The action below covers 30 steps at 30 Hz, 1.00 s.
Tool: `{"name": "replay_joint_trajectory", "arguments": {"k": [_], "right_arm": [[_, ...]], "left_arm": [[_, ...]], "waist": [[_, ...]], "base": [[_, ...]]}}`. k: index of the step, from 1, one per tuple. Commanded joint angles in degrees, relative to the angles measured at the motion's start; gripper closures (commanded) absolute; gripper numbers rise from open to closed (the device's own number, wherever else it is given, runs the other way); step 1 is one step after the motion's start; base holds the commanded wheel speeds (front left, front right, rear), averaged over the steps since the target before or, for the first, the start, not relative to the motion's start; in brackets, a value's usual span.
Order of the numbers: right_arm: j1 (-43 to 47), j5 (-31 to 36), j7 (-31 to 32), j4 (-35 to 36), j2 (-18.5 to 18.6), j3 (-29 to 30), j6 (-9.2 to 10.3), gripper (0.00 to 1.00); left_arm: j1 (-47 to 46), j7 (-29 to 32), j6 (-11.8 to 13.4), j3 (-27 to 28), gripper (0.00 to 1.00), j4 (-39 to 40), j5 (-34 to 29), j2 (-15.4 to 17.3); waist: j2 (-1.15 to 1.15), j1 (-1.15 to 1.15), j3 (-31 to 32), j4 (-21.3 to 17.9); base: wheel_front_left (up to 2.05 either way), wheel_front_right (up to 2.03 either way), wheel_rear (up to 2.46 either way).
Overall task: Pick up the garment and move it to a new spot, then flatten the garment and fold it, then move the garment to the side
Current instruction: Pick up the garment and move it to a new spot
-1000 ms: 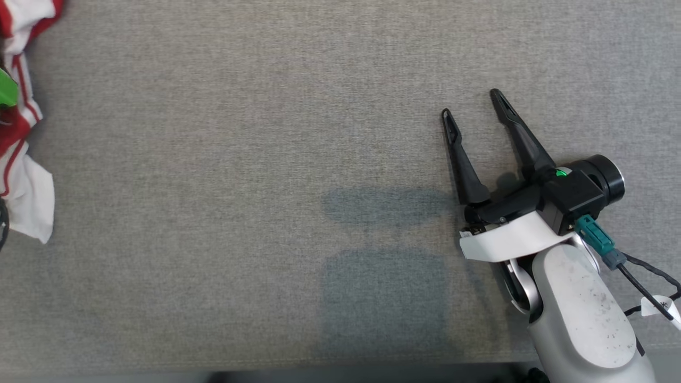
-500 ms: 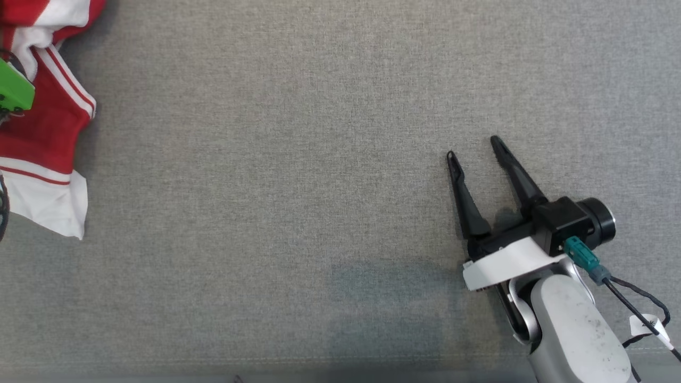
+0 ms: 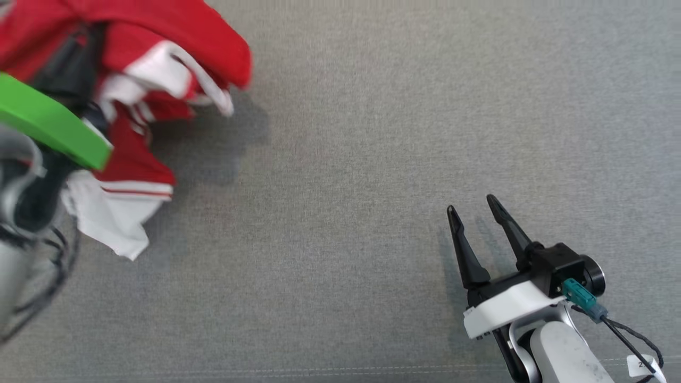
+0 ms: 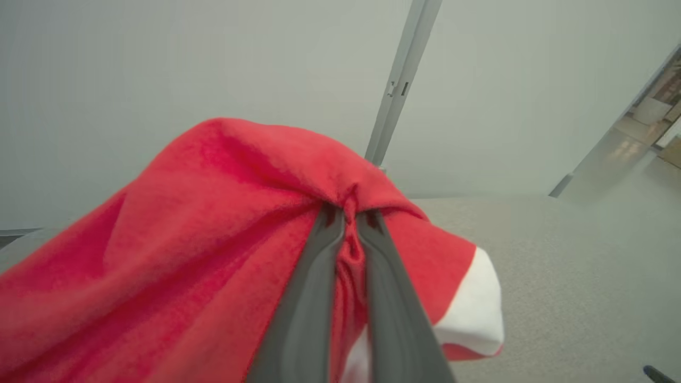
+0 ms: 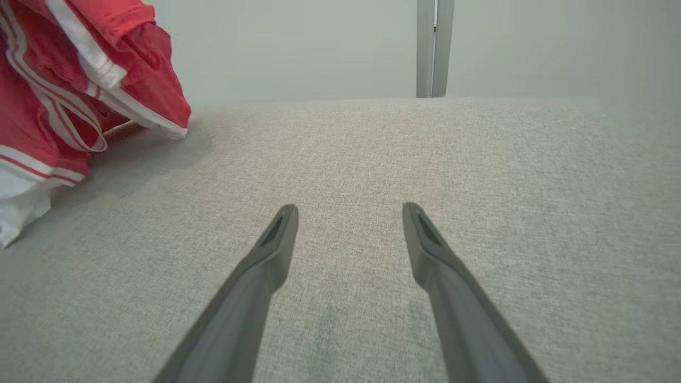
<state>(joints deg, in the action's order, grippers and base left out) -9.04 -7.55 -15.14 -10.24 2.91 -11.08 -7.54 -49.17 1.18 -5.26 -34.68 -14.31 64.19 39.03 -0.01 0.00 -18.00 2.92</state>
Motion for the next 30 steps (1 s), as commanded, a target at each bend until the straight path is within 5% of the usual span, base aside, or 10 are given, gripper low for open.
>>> {"name": "replay_joint_trajectory", "arguments": {"k": [1, 6, 15, 25, 30], "right_arm": [[0.96, -0.5, -0.02, 0.0, 0.01, 0.01, 0.1, 0.0], [2.97, -1.52, -0.02, -0.18, 0.0, -0.21, 0.1, 0.0], [3.97, -2.35, -0.02, -0.23, 0.05, -1.15, 0.1, 0.0], [2.7, -4.06, -0.02, 0.71, -0.02, -1.33, 0.09, 0.0], [2.09, -4.54, -0.02, 1.08, 0.0, -1.07, 0.09, 0.0]], "left_arm": [[1.65, 0.02, 0.38, -0.18, 1.0, 1.07, 0.31, -0.07], [9.06, 0.49, 4.4, -3.09, 1.0, 15.67, 2.27, -3.1], [8.95, 2.72, 9.7, -12.41, 1.0, 32.01, -1.48, -14.45], [8.45, 2.87, 12.06, -19.66, 1.0, 18.76, -8.06, -19.65], [10.25, -0.26, 9.07, -22.18, 1.0, 6.41, -9.43, -21.59]], "waist": [[0.01, 0.0, 3.77, -1.99], [0.01, 0.0, 6.06, -4.06], [0.01, 0.0, 7.96, -9.27], [0.01, 0.0, 4.47, -13.44], [0.01, 0.0, 2.71, -14.11]], "base": [[0.0, 0.0, 0.0], [0.0, 0.0, 0.0], [0.0, 0.0, 0.0], [0.0, 0.0, 0.0], [0.0, 0.0, 0.0]]}}
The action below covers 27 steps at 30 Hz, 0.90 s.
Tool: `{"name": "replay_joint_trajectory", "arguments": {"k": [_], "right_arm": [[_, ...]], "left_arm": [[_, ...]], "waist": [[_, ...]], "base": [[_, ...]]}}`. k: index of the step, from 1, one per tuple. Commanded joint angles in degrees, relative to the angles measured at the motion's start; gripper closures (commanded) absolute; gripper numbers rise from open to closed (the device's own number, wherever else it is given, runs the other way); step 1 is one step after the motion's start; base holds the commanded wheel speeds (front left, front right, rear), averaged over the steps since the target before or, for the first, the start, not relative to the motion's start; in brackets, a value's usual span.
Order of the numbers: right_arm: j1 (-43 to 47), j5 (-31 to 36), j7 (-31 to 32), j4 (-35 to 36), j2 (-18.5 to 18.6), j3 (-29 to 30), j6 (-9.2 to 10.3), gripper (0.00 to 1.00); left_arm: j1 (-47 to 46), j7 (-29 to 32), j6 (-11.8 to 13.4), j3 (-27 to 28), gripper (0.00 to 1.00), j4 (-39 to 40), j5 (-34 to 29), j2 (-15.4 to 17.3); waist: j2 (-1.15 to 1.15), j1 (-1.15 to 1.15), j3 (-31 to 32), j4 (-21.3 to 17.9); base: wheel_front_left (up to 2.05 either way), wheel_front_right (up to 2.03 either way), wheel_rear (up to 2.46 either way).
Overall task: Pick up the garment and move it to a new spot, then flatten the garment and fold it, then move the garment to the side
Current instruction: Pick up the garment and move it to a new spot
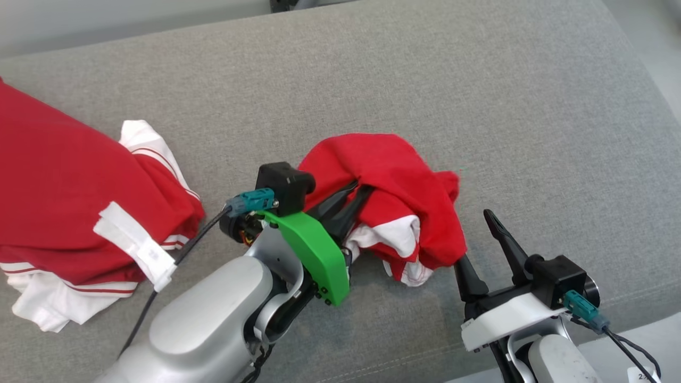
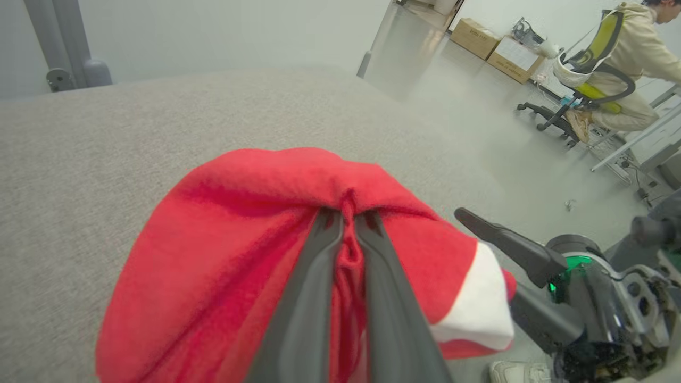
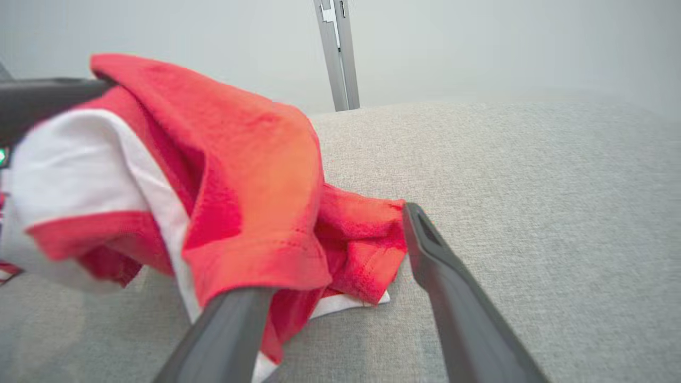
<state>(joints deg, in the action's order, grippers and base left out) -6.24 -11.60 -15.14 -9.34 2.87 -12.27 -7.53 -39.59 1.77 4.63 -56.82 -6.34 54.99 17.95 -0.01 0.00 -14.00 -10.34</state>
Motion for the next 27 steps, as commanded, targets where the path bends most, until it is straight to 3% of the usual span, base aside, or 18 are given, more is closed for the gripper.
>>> {"name": "replay_joint_trajectory", "arguments": {"k": [1, 7, 8, 9, 10, 11, 18, 27], "right_arm": [[-0.83, -0.53, -0.02, 0.19, 0.04, 0.18, 0.08, 0.0], [-1.1, -0.07, -0.02, -0.16, 0.03, 0.47, 0.08, 0.0], [-1.05, 0.08, -0.02, -0.25, 0.04, 0.48, 0.08, 0.0], [-1.05, 0.08, -0.02, -0.25, 0.04, 0.48, 0.08, 0.0], [-0.98, 0.24, -0.02, -0.35, 0.04, 0.57, 0.08, 0.0], [-0.81, 0.3, -0.02, -0.45, 0.04, 0.61, 0.08, 0.0], [1.79, 0.35, -0.02, -0.84, 0.04, 2.31, 0.08, 0.0], [6.12, 2.26, -0.02, -0.21, 0.06, 5.53, 0.08, 0.0]], "left_arm": [[1.23, -1.69, -1.55, -0.48, 1.0, -4.13, -0.27, -1.02], [1.5, -7.83, -4.35, -2.3, 0.97, -16.41, -3.39, -4.38], [1.56, -8.94, -4.55, -2.16, 0.51, -17.63, -3.54, -5.0], [1.56, -8.94, -4.55, -2.16, 0.51, -17.63, -3.54, -5.0], [1.57, -10.11, -4.64, -1.93, 0.08, -18.68, -3.68, -5.54], [1.66, -10.92, -4.73, -1.92, 0.0, -19.58, -3.8, -5.95], [4.31, -14.28, -2.7, -1.66, 0.0, -18.13, -4.6, -5.88], [14.83, -16.77, 5.83, 2.11, 0.0, -4.72, -8.24, 1.62]], "waist": [[0.01, 0.0, -1.41, -0.85], [0.01, 0.0, -1.44, -0.11], [0.01, 0.0, -1.27, 0.11], [0.01, 0.0, -1.27, 0.11], [0.01, 0.0, -0.99, 0.37], [0.01, 0.0, -0.66, 0.59], [0.01, 0.0, 3.32, 2.31], [0.01, 0.0, 8.69, 5.27]], "base": [[0.0, 0.0, 0.0], [0.0, 0.0, 0.0], [0.0, 0.0, 0.0], [0.0, 0.0, 0.0], [0.0, 0.0, 0.0], [0.0, 0.0, 0.0], [0.0, 0.0, 0.0], [0.0, 0.0, 0.0]]}}
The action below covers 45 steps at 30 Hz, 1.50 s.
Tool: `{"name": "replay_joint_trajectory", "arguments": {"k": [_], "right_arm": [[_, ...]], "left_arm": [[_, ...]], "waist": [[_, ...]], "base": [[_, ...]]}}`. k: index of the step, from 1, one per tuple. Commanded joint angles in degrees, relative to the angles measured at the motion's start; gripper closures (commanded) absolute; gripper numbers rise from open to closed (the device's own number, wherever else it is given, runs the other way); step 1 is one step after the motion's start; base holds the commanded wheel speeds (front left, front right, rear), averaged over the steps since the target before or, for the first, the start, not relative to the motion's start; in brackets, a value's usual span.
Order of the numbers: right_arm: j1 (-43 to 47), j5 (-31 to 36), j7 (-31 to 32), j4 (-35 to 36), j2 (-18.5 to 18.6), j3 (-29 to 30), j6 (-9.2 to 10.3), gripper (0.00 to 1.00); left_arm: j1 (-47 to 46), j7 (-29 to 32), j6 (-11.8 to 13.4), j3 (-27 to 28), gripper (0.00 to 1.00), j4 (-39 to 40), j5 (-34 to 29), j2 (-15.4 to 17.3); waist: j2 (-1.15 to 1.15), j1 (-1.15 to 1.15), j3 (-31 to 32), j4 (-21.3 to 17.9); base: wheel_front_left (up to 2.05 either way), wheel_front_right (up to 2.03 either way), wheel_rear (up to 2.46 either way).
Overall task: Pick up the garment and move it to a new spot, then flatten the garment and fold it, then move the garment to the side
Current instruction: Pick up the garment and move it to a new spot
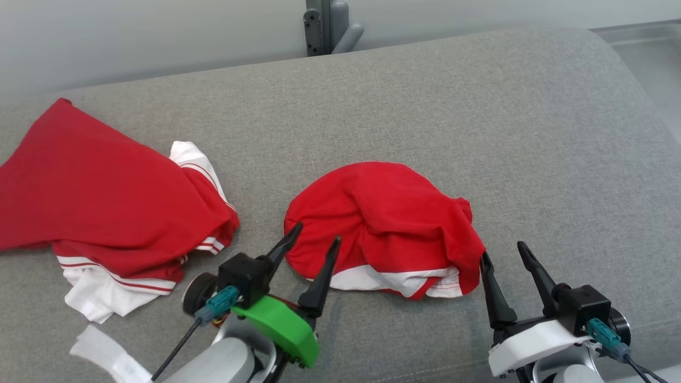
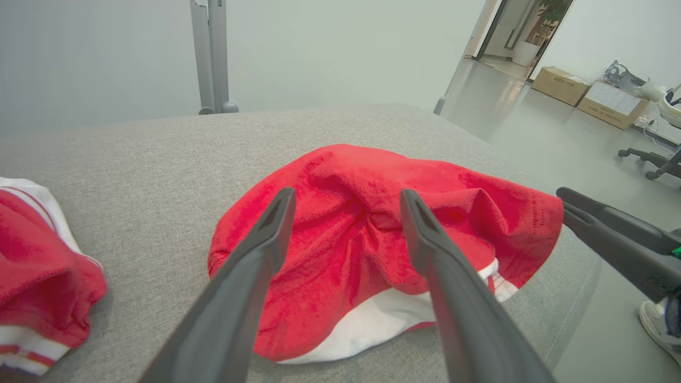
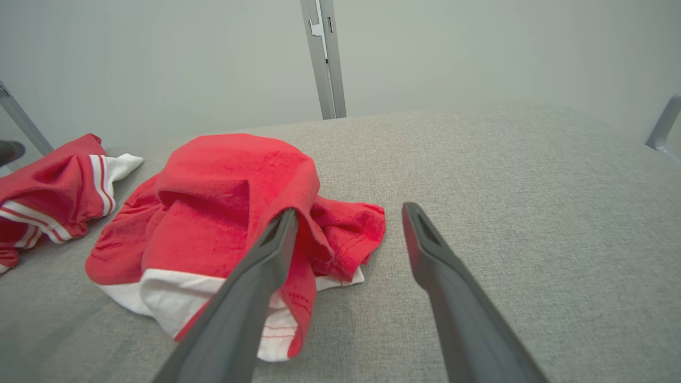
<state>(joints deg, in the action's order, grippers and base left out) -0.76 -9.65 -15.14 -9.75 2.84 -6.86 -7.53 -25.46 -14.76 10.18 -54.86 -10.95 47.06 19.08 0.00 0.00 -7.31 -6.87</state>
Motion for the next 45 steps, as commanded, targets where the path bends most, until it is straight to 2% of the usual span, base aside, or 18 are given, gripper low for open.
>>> {"name": "replay_joint_trajectory", "arguments": {"k": [1, 6, 10, 12, 21, 26, 32, 36, 37, 38, 40, 45], "right_arm": [[1.0, 0.84, -0.02, 0.25, 0.08, 0.4, 0.08, 0.0], [2.66, 2.26, -0.02, 0.63, 0.12, 1.8, 0.08, 0.0], [3.43, 3.35, -0.02, 1.05, 0.08, 2.58, 0.08, 0.0], [3.3, 3.52, -0.02, 1.19, 0.09, 2.37, 0.08, 0.0], [0.91, 4.15, -0.02, 2.55, 0.08, 1.83, 0.08, 0.0], [-0.14, 3.86, -0.02, 3.12, 0.09, 1.83, 0.08, 0.0], [-2.1, 2.8, -0.02, 3.67, 0.08, 1.65, 0.08, 0.0], [-2.93, 2.21, -0.02, 3.8, 0.08, 1.67, 0.08, 0.0], [-3.03, 2.09, -0.02, 3.78, 0.08, 1.71, 0.08, 0.0], [-3.11, 2.07, -0.02, 3.74, 0.08, 1.75, 0.08, 0.0], [-3.21, 1.93, -0.02, 3.59, 0.08, 1.87, 0.08, 0.0], [-2.86, 1.53, -0.02, 3.7, 0.08, 2.53, 0.08, 0.0]], "left_arm": [[2.11, -0.36, 1.4, 0.85, 0.0, 0.34, -1.26, 1.89], [10.16, -0.43, 3.99, 8.65, 0.0, 4.04, -4.43, 3.35], [15.64, -0.45, 3.07, 15.06, 0.0, 4.49, -9.16, 3.22], [16.32, -0.45, 2.26, 16.18, 0.0, 3.34, -10.21, 3.15], [6.58, 3.23, -0.07, 16.94, 0.0, -4.96, -11.53, 4.99], [1.87, 6.43, -1.24, 17.16, 0.0, -8.46, -10.51, 4.62], [-2.96, 12.74, -4.04, 15.49, 0.0, -15.12, -10.39, 5.65], [-5.47, 15.85, -4.49, 14.47, 0.0, -19.54, -11.43, 6.87], [-5.84, 16.33, -4.7, 14.34, 0.29, -20.56, -11.35, 6.84], [-6.0, 17.21, -5.3, 14.23, 1.0, -21.62, -10.69, 6.69], [-6.75, 17.99, -6.07, 14.38, 1.0, -23.14, -10.04, 6.85], [-7.49, 14.92, -4.93, 19.11, 1.0, -22.64, -6.68, 8.15]], "waist": [[0.0, 0.0, 2.48, 2.07], [0.0, 0.0, 4.51, 3.27], [0.0, 0.0, 5.13, 4.22], [0.0, 0.0, 4.93, 4.23], [0.0, 0.0, 0.34, 2.71], [0.0, 0.0, -2.48, 1.57], [0.0, 0.0, -6.21, -0.34], [0.0, 0.0, -7.33, -1.03], [0.0, 0.0, -7.44, -1.09], [0.0, 0.0, -7.51, -1.12], [0.0, 0.0, -7.48, -1.09], [0.0, 0.0, -6.59, -0.44]], "base": [[0.0, 0.0, 0.0], [0.0, 0.0, 0.0], [0.0, 0.0, 0.0], [0.0, 0.0, 0.0], [0.0, 0.0, 0.0], [0.0, 0.0, 0.0], [0.0, 0.0, 0.0], [0.0, 0.0, 0.0], [0.0, 0.0, 0.0], [0.0, 0.0, 0.0], [0.0, 0.0, 0.0], [0.0, 0.0, 0.0]]}}
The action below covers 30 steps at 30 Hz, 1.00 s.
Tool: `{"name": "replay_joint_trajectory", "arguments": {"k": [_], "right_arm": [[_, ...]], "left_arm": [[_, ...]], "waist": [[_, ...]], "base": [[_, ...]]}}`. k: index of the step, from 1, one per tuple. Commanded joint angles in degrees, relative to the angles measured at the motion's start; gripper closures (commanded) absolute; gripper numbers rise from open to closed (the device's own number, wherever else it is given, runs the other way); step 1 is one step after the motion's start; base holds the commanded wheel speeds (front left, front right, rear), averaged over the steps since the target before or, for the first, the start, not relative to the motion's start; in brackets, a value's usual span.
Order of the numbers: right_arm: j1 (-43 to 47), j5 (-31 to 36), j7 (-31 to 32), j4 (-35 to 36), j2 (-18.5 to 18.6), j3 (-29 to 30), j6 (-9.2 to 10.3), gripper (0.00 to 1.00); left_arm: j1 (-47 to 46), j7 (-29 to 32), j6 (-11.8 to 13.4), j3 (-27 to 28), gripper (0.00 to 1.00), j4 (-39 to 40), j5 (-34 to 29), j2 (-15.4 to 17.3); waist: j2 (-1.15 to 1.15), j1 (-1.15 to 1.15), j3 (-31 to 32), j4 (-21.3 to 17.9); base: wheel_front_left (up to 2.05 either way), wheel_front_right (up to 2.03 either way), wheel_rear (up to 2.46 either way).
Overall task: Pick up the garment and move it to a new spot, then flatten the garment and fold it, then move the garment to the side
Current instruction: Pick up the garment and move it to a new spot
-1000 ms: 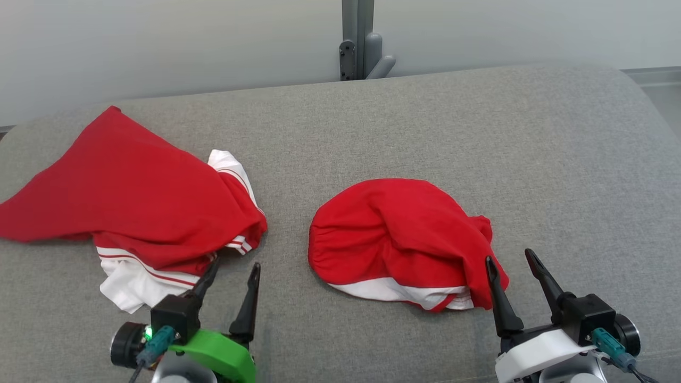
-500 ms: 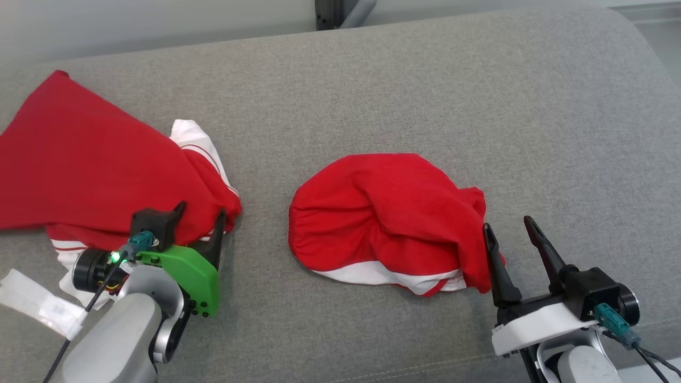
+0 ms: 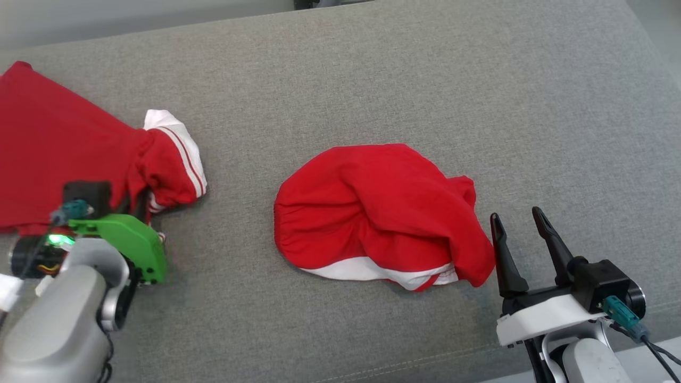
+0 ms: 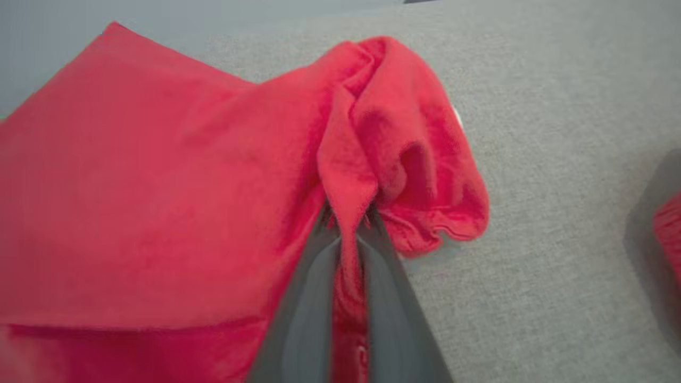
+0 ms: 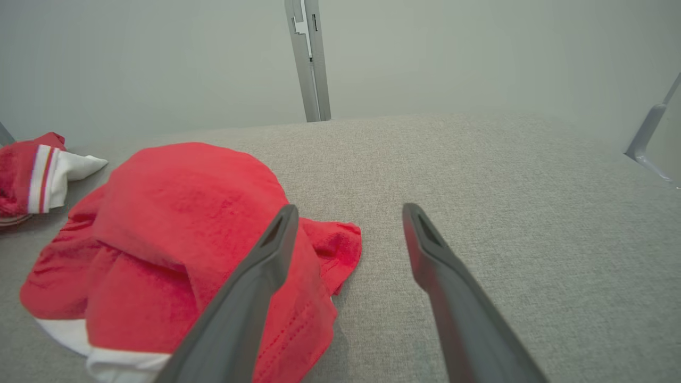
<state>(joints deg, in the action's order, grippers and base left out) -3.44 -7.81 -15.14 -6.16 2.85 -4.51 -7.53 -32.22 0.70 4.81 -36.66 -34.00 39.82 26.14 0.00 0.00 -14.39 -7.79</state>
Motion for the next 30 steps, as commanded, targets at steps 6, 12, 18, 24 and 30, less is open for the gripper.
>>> {"name": "replay_joint_trajectory", "arguments": {"k": [6, 12, 18, 24, 30], "right_arm": [[1.03, -0.75, -0.02, 0.16, 0.07, 0.29, 0.08, 0.0], [-0.39, -1.25, -0.02, 0.51, 0.08, -0.74, 0.08, 0.0], [-1.93, -1.38, -0.02, 0.44, 0.07, -0.93, 0.08, 0.0], [-4.34, -1.08, -0.02, 0.26, 0.07, -2.56, 0.08, 0.0], [-7.82, -0.4, -0.02, 0.64, 0.1, -4.02, 0.08, 0.0]], "left_arm": [[-0.59, -1.64, 4.46, 11.02, 1.0, 7.44, 5.34, 11.48], [-1.92, 1.33, 6.53, 18.8, 1.0, 9.59, 8.1, 23.3], [-4.75, 3.43, 5.81, 21.06, 1.0, 7.08, 7.59, 29.98], [-8.11, 3.3, 1.79, 18.78, 1.0, 4.17, 7.39, 27.32], [-11.55, -1.25, -2.4, 16.53, 1.0, -3.67, 6.69, 21.68]], "waist": [[0.0, 0.0, 1.77, 2.62], [0.0, 0.0, 0.51, 3.91], [0.0, 0.0, -2.05, 4.38], [0.0, 0.0, -5.76, 4.6], [0.0, 0.0, -10.89, 3.07]], "base": [[0.0, 0.0, 0.0], [0.0, 0.0, 0.0], [0.0, 0.0, 0.0], [0.0, 0.0, 0.0], [0.0, 0.0, 0.0]]}}
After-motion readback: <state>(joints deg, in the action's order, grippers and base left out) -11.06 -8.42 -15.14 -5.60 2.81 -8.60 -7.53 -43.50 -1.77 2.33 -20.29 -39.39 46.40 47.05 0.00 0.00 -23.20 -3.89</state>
